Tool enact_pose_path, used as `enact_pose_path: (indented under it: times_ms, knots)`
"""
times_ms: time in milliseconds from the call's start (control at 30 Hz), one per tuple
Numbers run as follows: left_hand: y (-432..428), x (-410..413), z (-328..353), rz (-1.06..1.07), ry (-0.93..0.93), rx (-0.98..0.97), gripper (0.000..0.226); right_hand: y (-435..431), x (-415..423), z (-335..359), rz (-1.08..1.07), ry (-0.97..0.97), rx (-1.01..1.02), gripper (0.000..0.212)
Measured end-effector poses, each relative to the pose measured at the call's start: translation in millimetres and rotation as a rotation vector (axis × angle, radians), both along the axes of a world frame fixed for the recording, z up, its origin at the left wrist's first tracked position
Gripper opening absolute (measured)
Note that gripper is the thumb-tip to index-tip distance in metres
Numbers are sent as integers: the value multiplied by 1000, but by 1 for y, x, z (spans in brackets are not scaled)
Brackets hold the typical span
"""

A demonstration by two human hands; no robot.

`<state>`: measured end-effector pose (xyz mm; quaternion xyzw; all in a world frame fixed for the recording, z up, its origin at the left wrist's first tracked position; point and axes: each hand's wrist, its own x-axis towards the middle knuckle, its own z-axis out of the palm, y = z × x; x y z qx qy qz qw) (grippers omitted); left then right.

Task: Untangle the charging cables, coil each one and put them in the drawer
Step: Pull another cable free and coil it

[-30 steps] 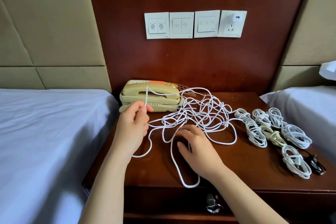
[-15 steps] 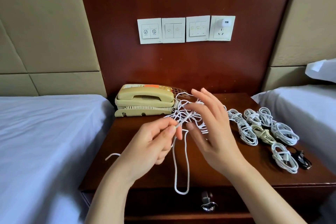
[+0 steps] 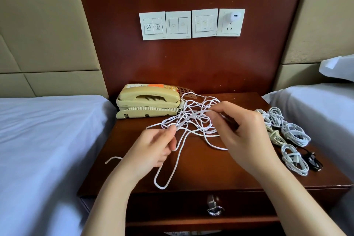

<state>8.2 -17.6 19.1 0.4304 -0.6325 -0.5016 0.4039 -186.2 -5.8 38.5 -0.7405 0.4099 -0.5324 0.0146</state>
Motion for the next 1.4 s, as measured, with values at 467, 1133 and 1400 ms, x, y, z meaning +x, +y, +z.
enact_pose_path:
  times_ms: [467, 1133, 1400]
  knots:
    - [1, -17, -5, -69, 215, 176, 40, -11, -2, -32, -174, 395, 602, 35]
    - [-8, -30, -12, 294, 98, -53, 37, 16, 25, -12, 252, 422, 466, 22]
    - [1, -39, -1, 55, 108, 156, 37, 9, 21, -12, 235, 29, 323, 25]
